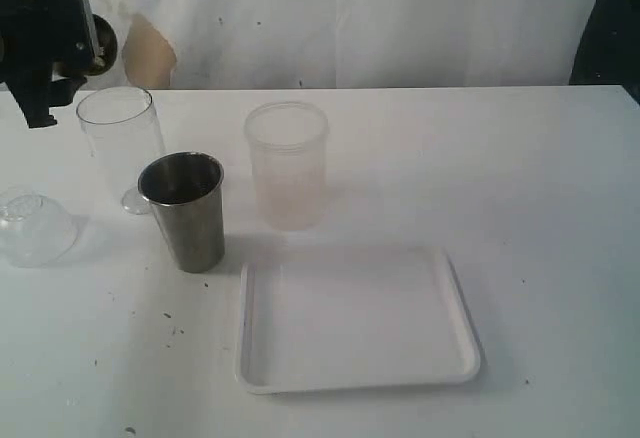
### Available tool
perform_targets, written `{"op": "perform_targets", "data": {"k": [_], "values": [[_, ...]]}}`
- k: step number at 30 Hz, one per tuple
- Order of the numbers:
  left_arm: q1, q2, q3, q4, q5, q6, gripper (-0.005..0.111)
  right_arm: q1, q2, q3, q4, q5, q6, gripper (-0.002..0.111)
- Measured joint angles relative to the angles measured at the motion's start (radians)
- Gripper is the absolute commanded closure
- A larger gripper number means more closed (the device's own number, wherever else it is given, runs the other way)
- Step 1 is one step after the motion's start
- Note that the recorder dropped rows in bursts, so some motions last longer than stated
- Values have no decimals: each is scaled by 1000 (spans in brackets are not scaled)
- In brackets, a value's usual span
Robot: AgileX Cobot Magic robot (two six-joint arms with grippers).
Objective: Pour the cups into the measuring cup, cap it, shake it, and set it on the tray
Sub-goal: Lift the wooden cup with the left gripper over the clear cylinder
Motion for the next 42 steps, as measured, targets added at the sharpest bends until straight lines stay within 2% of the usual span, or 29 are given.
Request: {"op": "perform_targets", "data": {"k": [10,16,20,30,42], "values": [[0,6,0,2,-44,186,107,0,0,0,0,0,0,106],[0,49,-25,4,-56,215,107,0,0,0,0,0,0,106],[0,70,-52,8,-51,243,107,0,0,0,0,0,0,106],[0,71,-64,44,-5,439,107,0,0,0,0,0,0,106],[-26,71,-64,82,12,511,107,0,0,0,0,0,0,106]]}}
